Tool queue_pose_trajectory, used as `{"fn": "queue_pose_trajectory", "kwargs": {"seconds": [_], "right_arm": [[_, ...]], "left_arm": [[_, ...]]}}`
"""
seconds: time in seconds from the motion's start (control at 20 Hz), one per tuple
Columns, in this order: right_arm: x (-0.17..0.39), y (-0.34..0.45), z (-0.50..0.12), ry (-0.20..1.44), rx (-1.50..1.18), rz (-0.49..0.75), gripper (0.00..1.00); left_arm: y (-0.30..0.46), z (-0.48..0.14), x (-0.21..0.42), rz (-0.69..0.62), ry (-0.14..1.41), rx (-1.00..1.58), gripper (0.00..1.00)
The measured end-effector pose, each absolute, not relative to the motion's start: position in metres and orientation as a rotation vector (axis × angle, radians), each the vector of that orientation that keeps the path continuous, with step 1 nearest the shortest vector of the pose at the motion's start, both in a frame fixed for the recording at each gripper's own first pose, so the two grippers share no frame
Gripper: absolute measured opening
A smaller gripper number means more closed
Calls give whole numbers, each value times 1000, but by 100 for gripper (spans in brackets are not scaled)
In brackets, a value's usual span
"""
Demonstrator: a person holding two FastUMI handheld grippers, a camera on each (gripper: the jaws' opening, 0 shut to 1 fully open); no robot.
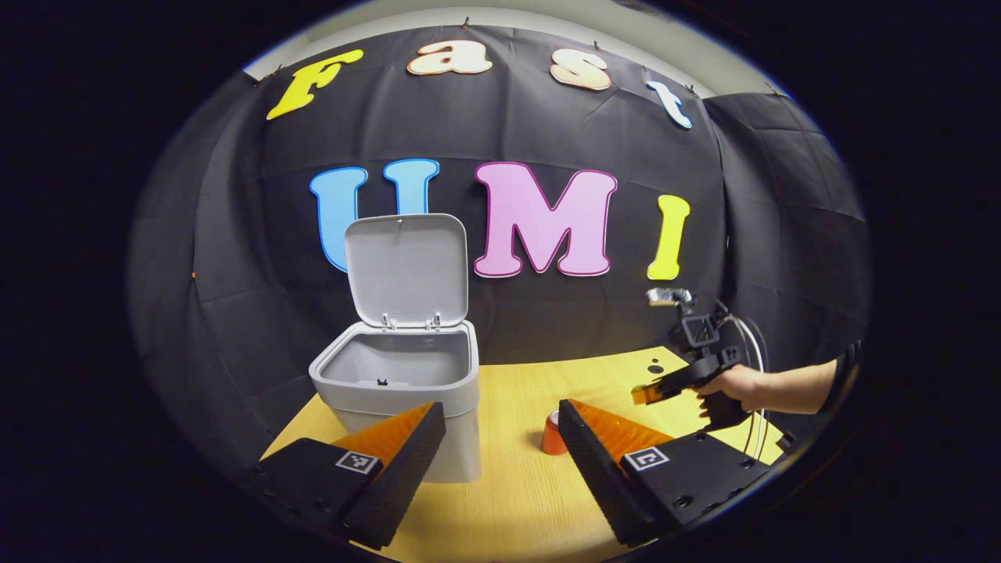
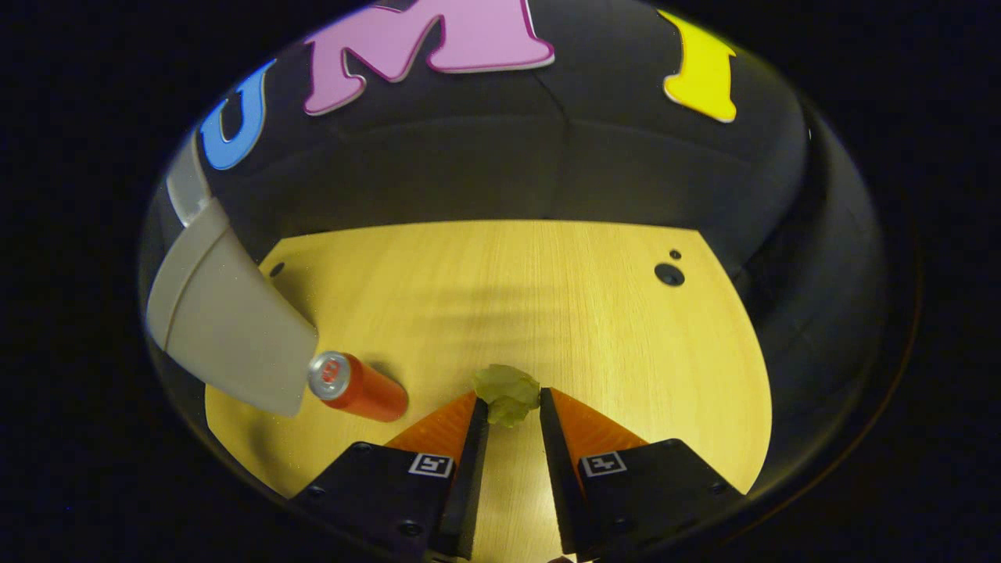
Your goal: Press the lid of the desktop garbage bin to open it, pick up the crumpled paper on the desktop and throw it into the bin, then pick up the pop can on the desktop and drop it into the bin, and finally close the garbage bin lid.
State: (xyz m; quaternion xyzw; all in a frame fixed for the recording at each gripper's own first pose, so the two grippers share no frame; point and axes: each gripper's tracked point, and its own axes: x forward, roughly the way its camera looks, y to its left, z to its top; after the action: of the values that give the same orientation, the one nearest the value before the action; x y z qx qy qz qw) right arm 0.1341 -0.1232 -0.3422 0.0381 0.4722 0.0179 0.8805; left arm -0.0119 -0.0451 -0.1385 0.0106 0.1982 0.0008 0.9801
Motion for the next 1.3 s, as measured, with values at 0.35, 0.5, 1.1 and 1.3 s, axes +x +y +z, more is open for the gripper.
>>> {"fn": "queue_pose_trajectory", "kwargs": {"seconds": [0.35, 0.5, 1.1, 1.3], "right_arm": [[175, -57, -210, 733, 191, 192, 44], [187, -15, -167, 669, 224, 274, 44], [183, 202, -133, 641, 182, 654, 44], [175, 239, -153, 649, 122, 718, 44]], "left_arm": [[-29, -118, -17, 22, 354, 27, 98], [-16, -102, -18, 50, 327, 21, 98], [57, -90, -40, 203, 303, 4, 97], [72, -97, -47, 240, 322, 9, 98]]}}
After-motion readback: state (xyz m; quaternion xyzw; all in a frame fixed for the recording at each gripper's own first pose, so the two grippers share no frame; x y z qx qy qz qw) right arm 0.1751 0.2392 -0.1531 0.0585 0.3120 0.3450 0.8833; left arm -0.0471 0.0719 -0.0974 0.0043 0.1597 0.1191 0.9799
